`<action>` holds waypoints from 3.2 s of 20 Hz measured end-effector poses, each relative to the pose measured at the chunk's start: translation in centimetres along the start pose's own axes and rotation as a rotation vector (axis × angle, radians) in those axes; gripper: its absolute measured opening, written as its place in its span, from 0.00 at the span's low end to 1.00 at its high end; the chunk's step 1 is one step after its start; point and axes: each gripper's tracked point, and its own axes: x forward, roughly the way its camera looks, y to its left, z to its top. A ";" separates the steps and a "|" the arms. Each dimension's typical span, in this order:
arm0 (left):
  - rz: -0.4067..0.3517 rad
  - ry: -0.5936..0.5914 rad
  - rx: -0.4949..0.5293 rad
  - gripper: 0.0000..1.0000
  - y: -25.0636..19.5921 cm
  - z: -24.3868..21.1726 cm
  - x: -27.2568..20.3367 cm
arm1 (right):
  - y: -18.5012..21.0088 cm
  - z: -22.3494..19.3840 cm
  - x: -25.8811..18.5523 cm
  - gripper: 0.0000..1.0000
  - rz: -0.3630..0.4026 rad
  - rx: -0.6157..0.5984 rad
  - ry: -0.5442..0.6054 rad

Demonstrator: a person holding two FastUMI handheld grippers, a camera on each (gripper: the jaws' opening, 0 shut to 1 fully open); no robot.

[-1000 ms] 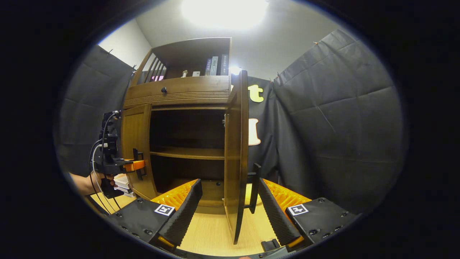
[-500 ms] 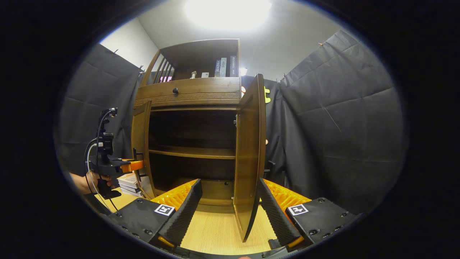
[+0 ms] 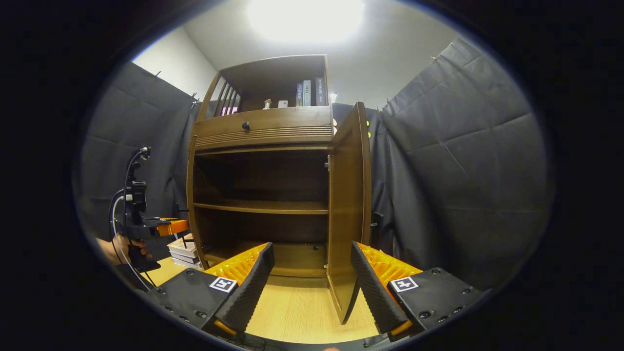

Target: Open the right door of the double-door shoe cabinet with the right hand, and open the left door with the left hand.

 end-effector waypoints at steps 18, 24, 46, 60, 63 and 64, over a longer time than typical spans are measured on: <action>0.118 -0.002 -0.011 0.16 7.5 -0.6 -5.1 | 4.4 0.0 0.8 0.96 0.102 -0.008 0.011; 0.157 0.012 -0.008 0.16 9.9 -1.3 -6.2 | 5.3 -0.2 0.9 0.96 0.127 -0.006 0.015; 0.316 -0.023 0.082 0.16 16.0 0.9 -17.1 | 3.6 3.2 -1.1 0.96 0.107 -0.051 -0.057; 0.233 -0.079 0.059 0.16 7.1 2.7 -28.3 | 2.4 2.2 -6.7 0.99 0.041 -0.006 -0.062; 0.233 -0.087 0.044 0.16 5.9 2.5 -29.9 | 3.0 2.3 -7.3 0.99 0.056 0.000 -0.060; 0.235 -0.089 0.039 0.16 5.5 2.2 -30.0 | 3.0 2.2 -7.5 0.99 0.060 -0.002 -0.062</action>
